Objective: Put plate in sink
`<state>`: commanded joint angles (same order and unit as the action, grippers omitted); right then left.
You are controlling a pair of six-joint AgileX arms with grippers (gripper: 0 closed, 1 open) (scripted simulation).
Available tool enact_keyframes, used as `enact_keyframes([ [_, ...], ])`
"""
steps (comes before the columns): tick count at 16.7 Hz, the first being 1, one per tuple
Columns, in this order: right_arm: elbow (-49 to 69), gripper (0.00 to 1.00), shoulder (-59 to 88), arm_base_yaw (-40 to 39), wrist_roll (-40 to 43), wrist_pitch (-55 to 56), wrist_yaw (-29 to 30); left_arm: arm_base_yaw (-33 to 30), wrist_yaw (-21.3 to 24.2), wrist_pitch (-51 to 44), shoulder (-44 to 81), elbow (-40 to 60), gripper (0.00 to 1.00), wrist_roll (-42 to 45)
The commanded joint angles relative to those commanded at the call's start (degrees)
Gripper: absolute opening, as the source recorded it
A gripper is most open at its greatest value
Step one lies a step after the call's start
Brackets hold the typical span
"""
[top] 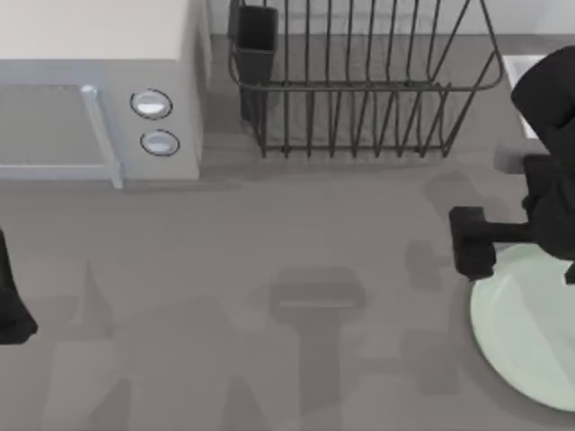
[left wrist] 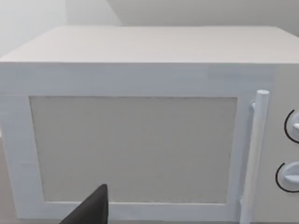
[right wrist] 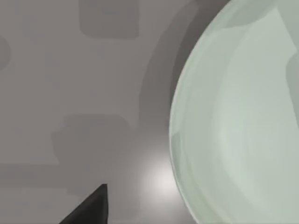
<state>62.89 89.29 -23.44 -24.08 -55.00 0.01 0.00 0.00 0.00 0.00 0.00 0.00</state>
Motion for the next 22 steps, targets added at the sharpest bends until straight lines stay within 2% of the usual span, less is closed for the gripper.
enact_keyframes([
  [4, 6.2, 1.0, 8.7, -2.3, -2.4, -5.4, 0.0, 0.0, 0.0, 0.0, 0.0, 0.0, 1.0, 0.0],
  [11, 5.8, 1.0, 9.8, -2.3, -2.5, -4.9, 0.0, 0.0, 0.0, 0.0, 0.0, 0.0, 1.0, 0.0],
  [18, -3.3, 1.0, 17.3, -2.6, -2.8, 13.2, 0.0, 0.0, 0.0, 0.0, 0.0, 0.0, 1.0, 0.0],
  [22, -6.1, 1.0, 19.7, -2.7, -2.9, 17.3, 0.0, 0.0, 0.0, 0.0, 0.0, 0.0, 1.0, 0.0],
])
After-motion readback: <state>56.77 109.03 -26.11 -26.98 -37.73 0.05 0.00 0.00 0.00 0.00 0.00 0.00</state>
